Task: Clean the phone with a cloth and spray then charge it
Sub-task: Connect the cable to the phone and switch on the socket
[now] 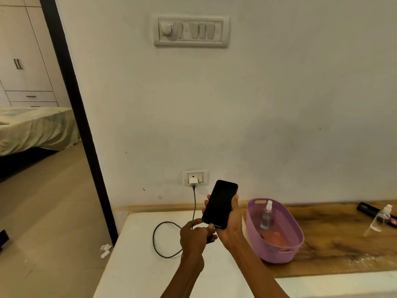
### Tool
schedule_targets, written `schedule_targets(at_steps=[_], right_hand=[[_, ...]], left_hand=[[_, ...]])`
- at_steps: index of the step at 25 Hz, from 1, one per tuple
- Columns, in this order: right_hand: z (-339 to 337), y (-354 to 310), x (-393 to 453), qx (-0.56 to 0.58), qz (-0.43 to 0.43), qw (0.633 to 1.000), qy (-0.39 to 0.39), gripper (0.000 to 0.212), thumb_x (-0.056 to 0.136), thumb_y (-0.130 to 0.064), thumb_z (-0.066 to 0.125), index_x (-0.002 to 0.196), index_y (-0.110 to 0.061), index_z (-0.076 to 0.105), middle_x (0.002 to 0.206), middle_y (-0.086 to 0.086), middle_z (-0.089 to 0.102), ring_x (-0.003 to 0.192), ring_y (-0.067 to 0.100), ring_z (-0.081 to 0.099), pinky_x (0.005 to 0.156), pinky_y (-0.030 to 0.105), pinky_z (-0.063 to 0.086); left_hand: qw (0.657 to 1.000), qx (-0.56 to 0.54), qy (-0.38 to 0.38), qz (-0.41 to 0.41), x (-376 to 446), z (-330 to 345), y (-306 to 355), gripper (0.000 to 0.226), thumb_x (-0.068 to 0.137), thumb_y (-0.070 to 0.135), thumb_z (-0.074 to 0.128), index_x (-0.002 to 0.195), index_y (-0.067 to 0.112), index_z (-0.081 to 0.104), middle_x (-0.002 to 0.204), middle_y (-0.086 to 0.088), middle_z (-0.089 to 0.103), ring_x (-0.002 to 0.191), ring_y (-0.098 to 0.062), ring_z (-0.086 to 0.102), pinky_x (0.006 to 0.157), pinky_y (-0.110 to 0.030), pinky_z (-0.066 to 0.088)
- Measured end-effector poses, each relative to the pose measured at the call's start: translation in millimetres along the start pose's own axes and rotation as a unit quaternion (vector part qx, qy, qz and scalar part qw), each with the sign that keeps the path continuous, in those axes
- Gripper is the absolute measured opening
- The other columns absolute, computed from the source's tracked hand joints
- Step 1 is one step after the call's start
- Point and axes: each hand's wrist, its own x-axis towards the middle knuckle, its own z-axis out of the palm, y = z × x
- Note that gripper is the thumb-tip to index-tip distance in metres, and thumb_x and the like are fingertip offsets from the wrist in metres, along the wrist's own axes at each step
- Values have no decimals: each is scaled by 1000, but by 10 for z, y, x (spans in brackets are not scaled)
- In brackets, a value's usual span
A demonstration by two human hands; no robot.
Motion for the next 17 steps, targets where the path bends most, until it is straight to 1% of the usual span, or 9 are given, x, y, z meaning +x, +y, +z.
schedule_targets(at_steps=[2,5,7,8,10,12,13,15,17], right_hand=[[4,-7,-1,5,1,1000,-6,71,88,-65,40,131,-10,51,117,17,65,96,32,66,83,44,56],[-25,-49,-8,0,18,1000,-10,69,89,-63,39,132,-10,52,114,17,66,94,31,65,78,43,57],[-68,-95,-5,-27,32,999,-10,69,91,-62,37,133,-10,50,122,20,62,95,33,63,70,42,59],[-100,-122,5,-40,39,998,-14,69,91,-62,35,134,-10,50,126,21,60,97,34,62,69,42,60],[-156,-172,28,-51,41,998,-22,67,93,-60,34,134,-10,50,127,21,59,99,34,62,77,46,56],[-187,-244,75,-55,34,998,-19,64,94,-58,34,133,-10,51,123,22,61,98,34,63,81,48,54],[-210,-284,109,-56,32,998,-14,63,95,-57,34,132,-10,52,124,22,61,97,35,63,83,48,53],[-268,-388,173,-60,41,997,-5,64,95,-57,34,132,-9,52,127,22,61,99,35,64,87,50,50],[-334,-503,241,-75,62,995,2,66,94,-59,32,131,-8,53,128,21,61,101,35,64,89,50,50]], left_hand=[[1000,2,-13,11,3,-5,3,38,79,-2,77,112,10,62,74,-16,76,67,-29,75,64,-31,58],[998,16,-44,39,-23,-2,-25,40,81,6,79,114,13,58,79,-16,76,64,-24,74,52,-28,56],[996,43,-65,42,-40,-15,-92,41,81,17,81,114,19,57,81,-13,76,58,-21,71,44,-27,50],[994,65,-77,42,-45,-31,-135,39,81,24,81,112,21,57,81,-10,76,54,-19,67,41,-25,46],[984,124,-120,52,-43,-109,-229,31,81,39,76,106,23,66,76,-6,76,46,-15,59,38,-22,39],[969,167,-169,73,-25,-245,-312,32,78,51,70,91,22,77,71,-5,74,42,-13,49,40,-20,35],[962,182,-188,80,-5,-320,-353,34,78,53,68,85,21,80,68,-4,73,43,-13,46,42,-20,34],[950,208,-211,94,53,-467,-409,34,81,52,67,78,22,82,66,-3,71,46,-13,45,48,-18,36],[934,245,-233,116,145,-601,-444,30,83,50,67,73,26,82,69,-4,73,52,-9,49,57,-19,40]])
